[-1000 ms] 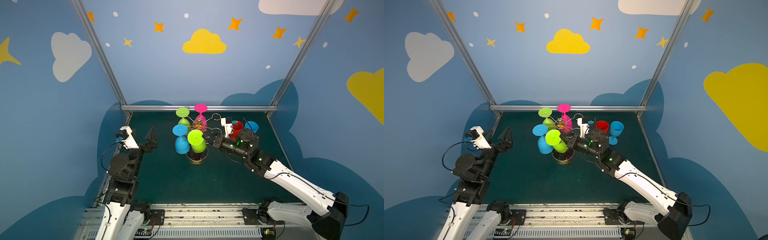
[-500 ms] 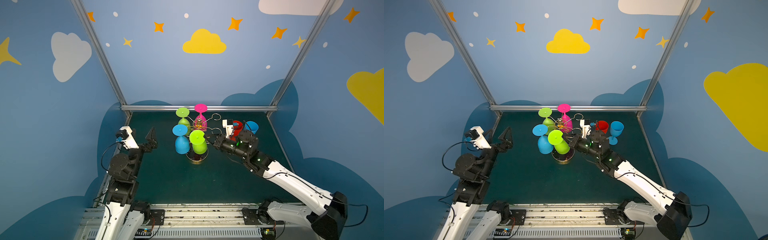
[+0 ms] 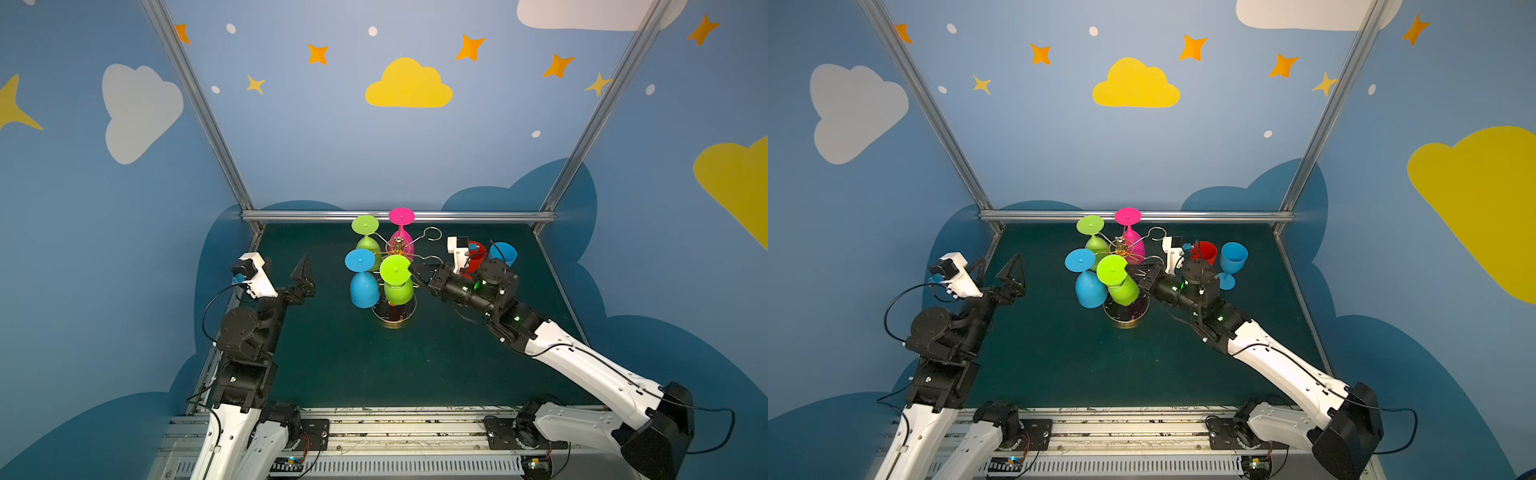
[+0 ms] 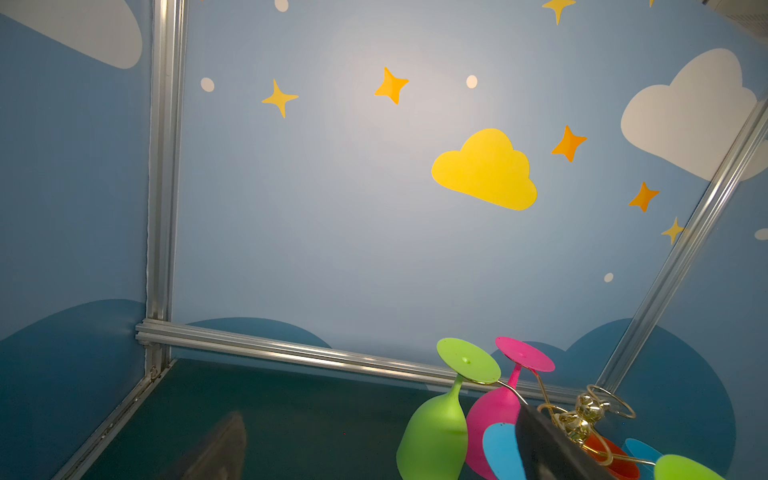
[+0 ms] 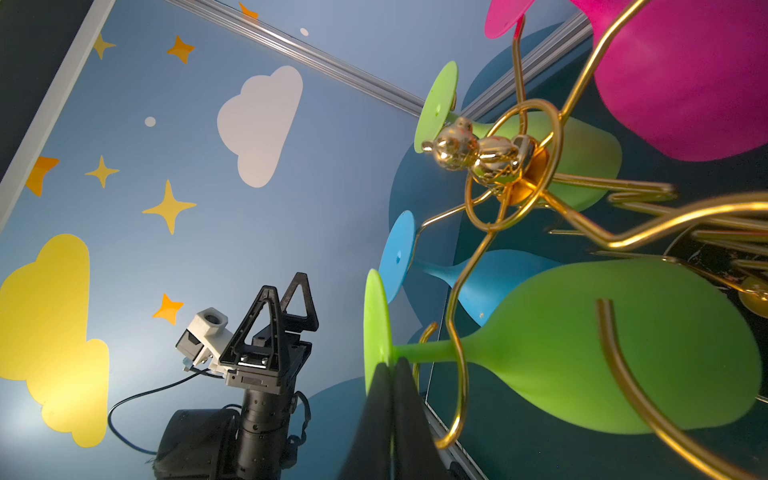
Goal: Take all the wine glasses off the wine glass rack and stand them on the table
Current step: 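Pull the green glass off the rack hook with the right gripper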
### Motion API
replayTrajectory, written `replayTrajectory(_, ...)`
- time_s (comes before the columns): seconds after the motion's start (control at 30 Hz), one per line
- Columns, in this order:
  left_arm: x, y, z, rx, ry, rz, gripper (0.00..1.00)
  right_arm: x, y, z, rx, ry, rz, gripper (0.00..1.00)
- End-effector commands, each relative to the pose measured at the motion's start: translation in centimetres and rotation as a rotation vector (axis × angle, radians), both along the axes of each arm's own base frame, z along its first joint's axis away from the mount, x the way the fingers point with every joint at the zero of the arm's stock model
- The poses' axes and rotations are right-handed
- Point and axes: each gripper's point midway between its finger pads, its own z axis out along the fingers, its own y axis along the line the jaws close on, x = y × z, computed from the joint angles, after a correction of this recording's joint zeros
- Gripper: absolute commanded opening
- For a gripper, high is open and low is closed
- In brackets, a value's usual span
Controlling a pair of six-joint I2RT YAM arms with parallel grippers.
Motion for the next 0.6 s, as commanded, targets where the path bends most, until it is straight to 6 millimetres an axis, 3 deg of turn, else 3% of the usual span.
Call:
replayTrajectory(0.0,-0.26,0.20,0.36,-0.009,-0.022,0.006,1.00,0.55,0.02,1.71,0.044,-0.036,-0.014,0.00)
replayTrajectory(0.57,-0.43,0.24,0.52,-0.012,-0.030,0.005,1.00,1.37,0.75,1.92,0.053,-0.038,-0.021,0.00)
